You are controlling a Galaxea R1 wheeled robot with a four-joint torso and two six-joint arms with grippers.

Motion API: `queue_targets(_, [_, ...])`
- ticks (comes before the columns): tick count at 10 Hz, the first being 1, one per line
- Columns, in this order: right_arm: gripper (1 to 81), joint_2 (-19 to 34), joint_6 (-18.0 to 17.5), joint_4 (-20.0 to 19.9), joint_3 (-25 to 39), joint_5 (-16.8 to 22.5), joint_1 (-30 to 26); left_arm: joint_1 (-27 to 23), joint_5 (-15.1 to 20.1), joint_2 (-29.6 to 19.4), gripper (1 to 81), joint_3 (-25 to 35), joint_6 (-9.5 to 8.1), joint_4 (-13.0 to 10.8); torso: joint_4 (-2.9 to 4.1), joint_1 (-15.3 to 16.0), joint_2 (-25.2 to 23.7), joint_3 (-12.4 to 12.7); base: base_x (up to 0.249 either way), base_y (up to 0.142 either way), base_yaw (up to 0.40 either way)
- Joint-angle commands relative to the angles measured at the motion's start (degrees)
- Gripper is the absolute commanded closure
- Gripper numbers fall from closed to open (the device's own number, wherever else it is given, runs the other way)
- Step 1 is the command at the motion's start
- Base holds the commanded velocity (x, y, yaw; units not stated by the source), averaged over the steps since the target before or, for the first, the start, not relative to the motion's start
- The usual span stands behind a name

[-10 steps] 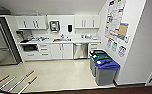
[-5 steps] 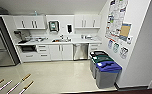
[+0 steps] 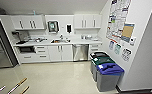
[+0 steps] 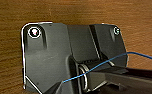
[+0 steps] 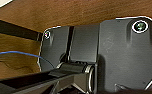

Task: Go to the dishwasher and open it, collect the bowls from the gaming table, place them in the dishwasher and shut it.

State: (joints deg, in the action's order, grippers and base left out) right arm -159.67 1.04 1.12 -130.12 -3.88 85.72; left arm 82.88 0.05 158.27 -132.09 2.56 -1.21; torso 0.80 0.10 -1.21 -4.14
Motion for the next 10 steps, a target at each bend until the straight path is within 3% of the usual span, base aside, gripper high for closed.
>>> queue_targets(1, [1.0, 0.6, 0.2, -0.1, 1.2, 2.9, -2.7, -2.9, 3.1, -0.9, 1.0, 0.5, -0.19, 0.7, 0.00, 0.0, 0.0, 0.0, 0.157, 0.000, 0.000])
queue_targets(10, [1.0, 0.9, 0.2, -0.2, 1.6, 2.9, -3.0, -2.9, 3.1, -1.0, 1.0, 0.5, -0.19, 0.7, 0.00, 0.0, 0.0, 0.0, 0.157, 0.000, 0.000])
